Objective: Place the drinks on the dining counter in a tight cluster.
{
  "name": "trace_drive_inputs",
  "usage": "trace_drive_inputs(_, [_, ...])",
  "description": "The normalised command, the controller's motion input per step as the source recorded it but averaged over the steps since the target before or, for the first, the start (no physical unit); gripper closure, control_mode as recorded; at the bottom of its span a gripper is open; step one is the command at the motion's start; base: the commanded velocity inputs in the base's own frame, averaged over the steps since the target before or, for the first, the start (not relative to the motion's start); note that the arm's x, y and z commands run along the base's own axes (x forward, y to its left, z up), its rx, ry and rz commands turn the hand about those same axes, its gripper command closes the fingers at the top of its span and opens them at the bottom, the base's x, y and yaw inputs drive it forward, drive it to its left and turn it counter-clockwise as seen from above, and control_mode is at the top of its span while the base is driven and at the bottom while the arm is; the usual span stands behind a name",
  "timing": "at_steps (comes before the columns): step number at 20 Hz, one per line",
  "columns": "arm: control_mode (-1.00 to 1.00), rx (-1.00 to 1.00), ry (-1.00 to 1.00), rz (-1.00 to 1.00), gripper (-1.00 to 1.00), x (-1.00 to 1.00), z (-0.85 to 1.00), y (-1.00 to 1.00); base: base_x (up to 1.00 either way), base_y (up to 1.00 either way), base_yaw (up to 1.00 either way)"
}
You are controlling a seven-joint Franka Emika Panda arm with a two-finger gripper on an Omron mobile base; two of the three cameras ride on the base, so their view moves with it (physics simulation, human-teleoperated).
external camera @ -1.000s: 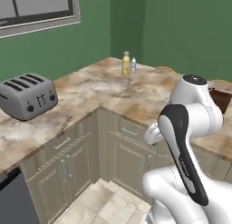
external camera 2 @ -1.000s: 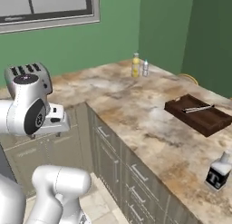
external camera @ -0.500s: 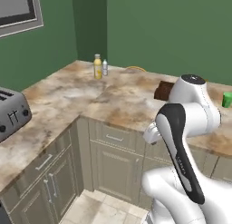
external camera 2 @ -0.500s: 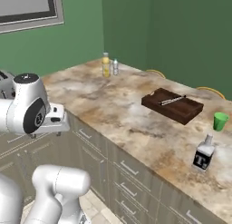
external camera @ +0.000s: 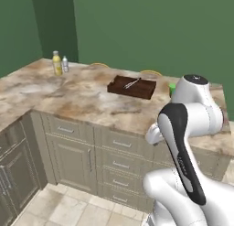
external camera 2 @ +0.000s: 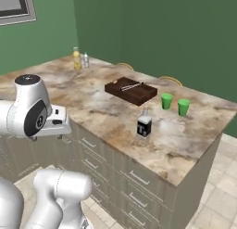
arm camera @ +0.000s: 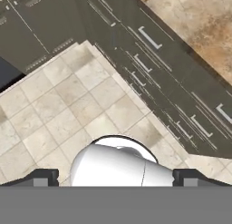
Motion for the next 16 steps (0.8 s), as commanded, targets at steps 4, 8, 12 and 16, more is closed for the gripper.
trace_drive_inputs(4, [1.00,0.00,0.00,0.00,-1.00,0.00,0.00,0.00,-0.26,-1.00,-0.10])
trace_drive_inputs(8, [1.00,0.00,0.00,0.00,-1.00,0.00,0.00,0.00,0.01,-1.00,0.00])
trace_drive_inputs(12, [1.00,0.00,0.00,0.00,-1.00,0.00,0.00,0.00,0.11,-1.00,0.06])
trace_drive_inputs(16, [1.00,0.00,0.00,0.00,-1.00,0.00,0.00,0.00,0.16,-1.00,0.06])
